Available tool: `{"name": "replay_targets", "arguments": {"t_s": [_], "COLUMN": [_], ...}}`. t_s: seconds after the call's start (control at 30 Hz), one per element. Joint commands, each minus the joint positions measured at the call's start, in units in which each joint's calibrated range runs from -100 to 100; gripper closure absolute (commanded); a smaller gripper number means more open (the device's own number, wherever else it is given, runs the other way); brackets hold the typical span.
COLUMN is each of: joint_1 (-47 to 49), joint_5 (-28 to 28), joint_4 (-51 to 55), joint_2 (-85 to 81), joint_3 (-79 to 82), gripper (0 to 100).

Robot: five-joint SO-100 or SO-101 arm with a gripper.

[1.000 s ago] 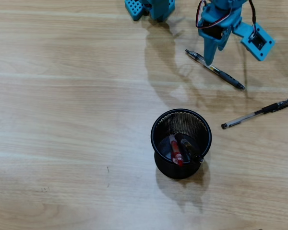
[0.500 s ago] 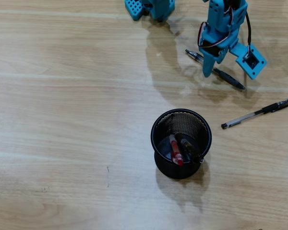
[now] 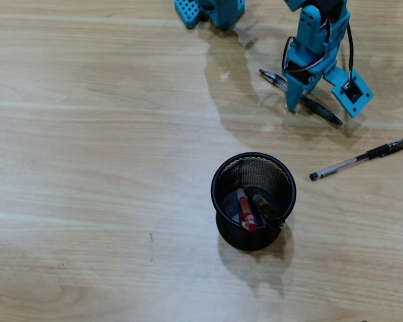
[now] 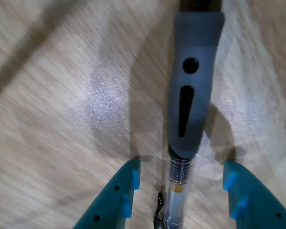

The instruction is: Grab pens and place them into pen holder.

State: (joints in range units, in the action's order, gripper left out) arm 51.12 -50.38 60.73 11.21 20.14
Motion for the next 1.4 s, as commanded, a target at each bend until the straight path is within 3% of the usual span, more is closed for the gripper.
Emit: {"name": "replay_targets", "arguments": {"t_s": [0.0, 0.23, 0.57, 1.37], "joint_1": [0.4, 0.4, -1.0, -32.0], "joint_5": [-0.3, -0.3, -0.3, -0.3], "joint_4": [-0.3, 0.2, 0.4, -1.1], "joint_2": [0.3, -0.4, -3.1, -52.4], "joint_3": [-0.2, -0.2, -2.4, -3.3], "gripper": [84, 97, 98, 98]}}
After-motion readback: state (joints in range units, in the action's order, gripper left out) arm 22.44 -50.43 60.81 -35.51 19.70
